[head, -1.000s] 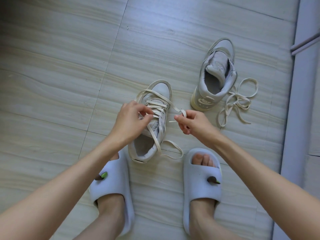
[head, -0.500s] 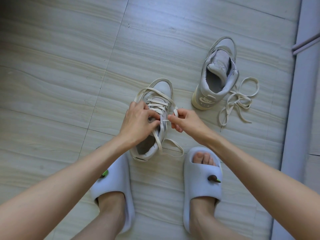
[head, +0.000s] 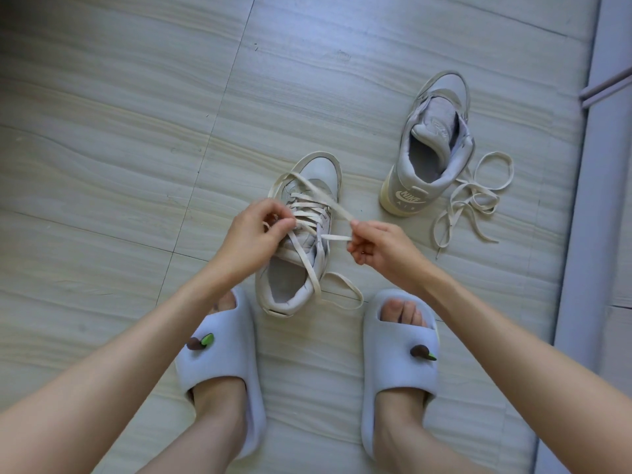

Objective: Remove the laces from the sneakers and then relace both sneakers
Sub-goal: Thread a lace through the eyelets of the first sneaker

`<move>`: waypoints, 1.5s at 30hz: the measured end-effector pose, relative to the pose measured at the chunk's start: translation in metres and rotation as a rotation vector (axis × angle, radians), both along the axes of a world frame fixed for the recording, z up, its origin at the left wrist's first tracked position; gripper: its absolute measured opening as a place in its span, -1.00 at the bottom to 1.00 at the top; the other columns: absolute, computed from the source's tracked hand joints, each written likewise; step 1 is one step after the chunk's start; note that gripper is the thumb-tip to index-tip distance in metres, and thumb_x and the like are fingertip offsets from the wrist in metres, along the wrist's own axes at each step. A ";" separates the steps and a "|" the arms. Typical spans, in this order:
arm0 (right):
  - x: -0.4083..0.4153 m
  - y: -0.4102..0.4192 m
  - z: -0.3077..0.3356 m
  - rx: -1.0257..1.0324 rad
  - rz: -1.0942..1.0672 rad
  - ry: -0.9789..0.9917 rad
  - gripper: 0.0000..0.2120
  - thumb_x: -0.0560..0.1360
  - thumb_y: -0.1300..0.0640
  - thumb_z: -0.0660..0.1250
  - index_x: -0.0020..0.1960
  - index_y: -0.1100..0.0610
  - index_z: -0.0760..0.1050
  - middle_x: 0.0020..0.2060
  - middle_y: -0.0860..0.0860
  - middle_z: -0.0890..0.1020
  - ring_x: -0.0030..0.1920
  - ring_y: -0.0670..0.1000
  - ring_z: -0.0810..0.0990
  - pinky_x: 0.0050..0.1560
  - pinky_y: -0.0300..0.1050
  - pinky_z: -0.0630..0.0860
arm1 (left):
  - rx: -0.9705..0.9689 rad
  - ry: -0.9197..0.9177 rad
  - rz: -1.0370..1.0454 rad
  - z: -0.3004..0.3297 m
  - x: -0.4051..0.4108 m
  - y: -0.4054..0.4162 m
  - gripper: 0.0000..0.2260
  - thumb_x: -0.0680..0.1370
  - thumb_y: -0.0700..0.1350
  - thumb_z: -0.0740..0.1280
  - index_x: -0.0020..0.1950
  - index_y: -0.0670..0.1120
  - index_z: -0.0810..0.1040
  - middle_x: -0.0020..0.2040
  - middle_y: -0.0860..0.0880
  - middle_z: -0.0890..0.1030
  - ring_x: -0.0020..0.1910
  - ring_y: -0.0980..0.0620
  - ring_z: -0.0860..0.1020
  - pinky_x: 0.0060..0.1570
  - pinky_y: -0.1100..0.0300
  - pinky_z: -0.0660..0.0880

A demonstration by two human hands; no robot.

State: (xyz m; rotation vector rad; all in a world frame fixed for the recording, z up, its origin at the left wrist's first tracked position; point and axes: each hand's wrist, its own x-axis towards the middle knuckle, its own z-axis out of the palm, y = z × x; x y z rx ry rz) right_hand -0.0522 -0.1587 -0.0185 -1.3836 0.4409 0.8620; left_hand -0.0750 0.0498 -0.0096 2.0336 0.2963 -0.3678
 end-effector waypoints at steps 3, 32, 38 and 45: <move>-0.004 -0.017 -0.003 0.020 -0.130 0.033 -0.70 0.54 0.15 0.27 -0.36 0.15 0.37 -0.48 0.03 0.48 -0.42 -0.04 0.46 -0.37 -0.27 0.39 | -0.517 0.071 0.347 0.007 -0.002 0.014 -0.84 0.62 -0.24 0.16 -0.15 -0.09 0.40 -0.07 -0.02 0.65 -0.08 0.16 0.61 -0.08 0.31 0.53; 0.011 -0.018 0.036 -0.235 0.309 -0.243 -0.91 0.46 0.09 0.38 -0.15 0.08 0.65 -0.54 -0.18 0.46 -0.48 -0.23 0.35 -0.38 -0.45 0.28 | -0.410 0.181 0.432 0.013 0.001 0.042 -0.85 0.59 -0.29 0.18 -0.11 -0.07 0.43 -0.49 0.05 0.53 -0.55 0.12 0.32 -0.49 0.31 0.37; 0.013 -0.021 0.032 -0.492 0.149 -0.499 -0.87 0.49 0.13 0.37 -0.20 -0.04 0.60 -0.44 -0.17 0.58 -0.38 -0.27 0.47 -0.25 -0.36 0.40 | -0.463 0.205 0.596 0.014 0.001 0.052 -0.83 0.57 -0.30 0.17 -0.14 -0.05 0.41 -0.48 0.01 0.45 -0.58 0.13 0.24 -0.53 0.32 0.29; 0.010 -0.028 0.019 -0.152 0.072 -0.027 -0.83 0.53 0.20 0.28 -0.20 0.19 0.57 -0.25 0.02 0.64 -0.37 -0.10 0.41 -0.43 -0.28 0.24 | 0.215 0.179 -0.100 0.011 -0.013 0.061 -0.86 0.47 0.08 0.39 -0.16 0.03 0.57 -0.31 0.03 0.60 -0.30 0.13 0.51 -0.27 0.18 0.38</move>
